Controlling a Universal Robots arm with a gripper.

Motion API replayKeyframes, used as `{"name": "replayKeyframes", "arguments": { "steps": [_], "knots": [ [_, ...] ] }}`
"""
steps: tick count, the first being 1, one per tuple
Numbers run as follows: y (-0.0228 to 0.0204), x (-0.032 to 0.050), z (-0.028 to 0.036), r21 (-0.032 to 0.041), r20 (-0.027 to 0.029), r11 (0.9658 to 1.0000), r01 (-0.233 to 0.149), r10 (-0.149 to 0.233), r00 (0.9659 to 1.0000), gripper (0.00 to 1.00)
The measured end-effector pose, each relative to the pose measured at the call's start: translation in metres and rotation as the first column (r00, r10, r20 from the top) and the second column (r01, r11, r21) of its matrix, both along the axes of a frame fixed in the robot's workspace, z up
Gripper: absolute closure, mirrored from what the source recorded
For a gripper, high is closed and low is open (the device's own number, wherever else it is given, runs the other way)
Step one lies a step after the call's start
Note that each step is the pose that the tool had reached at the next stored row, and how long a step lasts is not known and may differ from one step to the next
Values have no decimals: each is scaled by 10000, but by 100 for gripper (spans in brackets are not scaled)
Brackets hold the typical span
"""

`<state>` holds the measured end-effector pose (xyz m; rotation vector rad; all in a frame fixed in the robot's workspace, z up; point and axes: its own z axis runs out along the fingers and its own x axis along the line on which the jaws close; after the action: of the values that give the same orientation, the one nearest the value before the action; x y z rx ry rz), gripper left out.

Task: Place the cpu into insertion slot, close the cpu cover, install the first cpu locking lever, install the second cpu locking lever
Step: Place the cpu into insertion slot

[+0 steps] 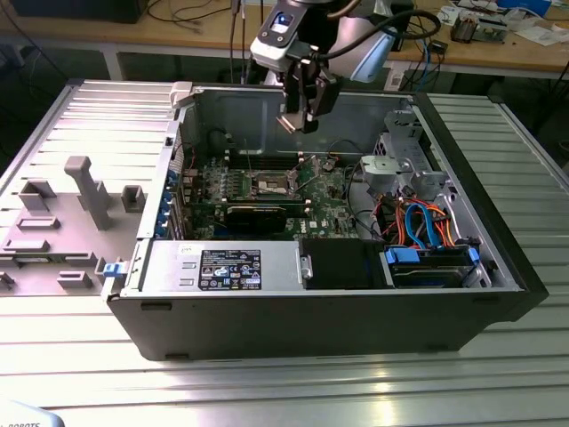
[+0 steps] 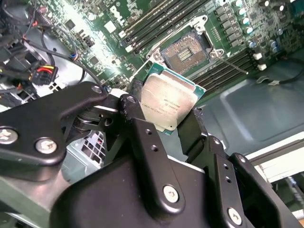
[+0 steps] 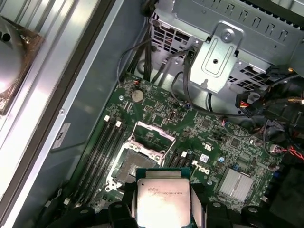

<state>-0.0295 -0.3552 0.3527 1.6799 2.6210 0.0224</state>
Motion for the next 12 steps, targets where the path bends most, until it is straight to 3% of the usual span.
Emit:
{"name": "replayKeyframes", "arguments": {
  "steps": [6, 12],
  "knots": [
    [0, -4, -24, -2, -2, 9976, 690, -690, 9976, 46],
    [0, -8, -55, -5, -24, 9893, 1459, -1459, 9893, 46]
  ]
}}
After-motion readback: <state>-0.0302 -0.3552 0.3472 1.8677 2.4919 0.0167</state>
